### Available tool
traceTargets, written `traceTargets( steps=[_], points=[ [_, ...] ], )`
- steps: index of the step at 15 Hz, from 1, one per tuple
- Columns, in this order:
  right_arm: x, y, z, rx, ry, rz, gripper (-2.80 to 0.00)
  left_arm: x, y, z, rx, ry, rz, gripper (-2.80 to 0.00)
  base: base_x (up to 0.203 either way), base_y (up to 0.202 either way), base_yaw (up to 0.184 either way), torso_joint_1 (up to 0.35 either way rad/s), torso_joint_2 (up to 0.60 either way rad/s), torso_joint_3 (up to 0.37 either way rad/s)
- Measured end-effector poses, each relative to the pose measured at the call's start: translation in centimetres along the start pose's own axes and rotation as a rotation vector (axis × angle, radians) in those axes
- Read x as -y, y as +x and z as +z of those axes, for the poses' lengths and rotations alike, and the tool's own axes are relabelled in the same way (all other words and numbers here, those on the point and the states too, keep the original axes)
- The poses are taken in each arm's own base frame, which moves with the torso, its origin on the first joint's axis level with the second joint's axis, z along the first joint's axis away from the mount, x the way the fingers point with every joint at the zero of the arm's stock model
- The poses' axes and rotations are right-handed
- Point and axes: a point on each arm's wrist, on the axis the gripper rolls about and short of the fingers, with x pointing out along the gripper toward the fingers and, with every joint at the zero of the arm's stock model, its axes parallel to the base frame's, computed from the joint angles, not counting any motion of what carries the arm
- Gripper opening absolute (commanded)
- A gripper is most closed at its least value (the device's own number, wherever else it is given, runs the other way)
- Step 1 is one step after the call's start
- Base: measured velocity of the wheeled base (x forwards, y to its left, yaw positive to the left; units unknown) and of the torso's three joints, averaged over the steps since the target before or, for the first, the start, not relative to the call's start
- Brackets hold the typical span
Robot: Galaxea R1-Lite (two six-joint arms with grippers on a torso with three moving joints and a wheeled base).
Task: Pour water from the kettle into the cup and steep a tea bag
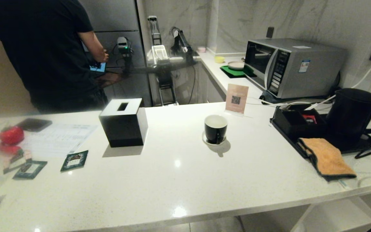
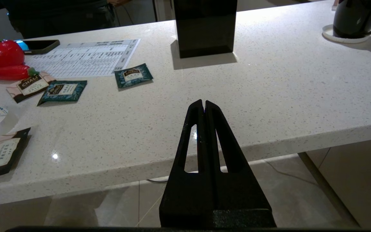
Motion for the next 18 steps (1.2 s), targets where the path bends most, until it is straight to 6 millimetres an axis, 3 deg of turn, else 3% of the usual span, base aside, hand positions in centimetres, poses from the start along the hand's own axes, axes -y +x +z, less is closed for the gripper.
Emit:
traceTargets(
  steps=[1,2,9,18],
  points=[
    [0.2,-0.8,0.1,-0.001,0.000,0.002,0.00,0.0,0.0,0.0,-0.001,0.000,0.000,-2.80,0.000,0.000,0.000,0.000,0.00,0.000],
    [0.5,-1.7,0.2,-0.003,-0.001,0.003,-2.80,0.0,0.0,0.0,0.000,0.000,0.000,-2.80,0.000,0.000,0.000,0.000,0.00,0.000],
    [2.1,-7.7,1.0,-0.041,-0.008,0.021,-2.80,0.0,0.0,0.0,0.000,0.000,0.000,-2.80,0.000,0.000,0.000,0.000,0.00,0.000],
    [3.5,-16.8,1.2,-0.092,-0.020,0.244,-2.80,0.0,0.0,0.0,-0.001,0.000,0.000,-2.80,0.000,0.000,0.000,0.000,0.00,0.000]
  ],
)
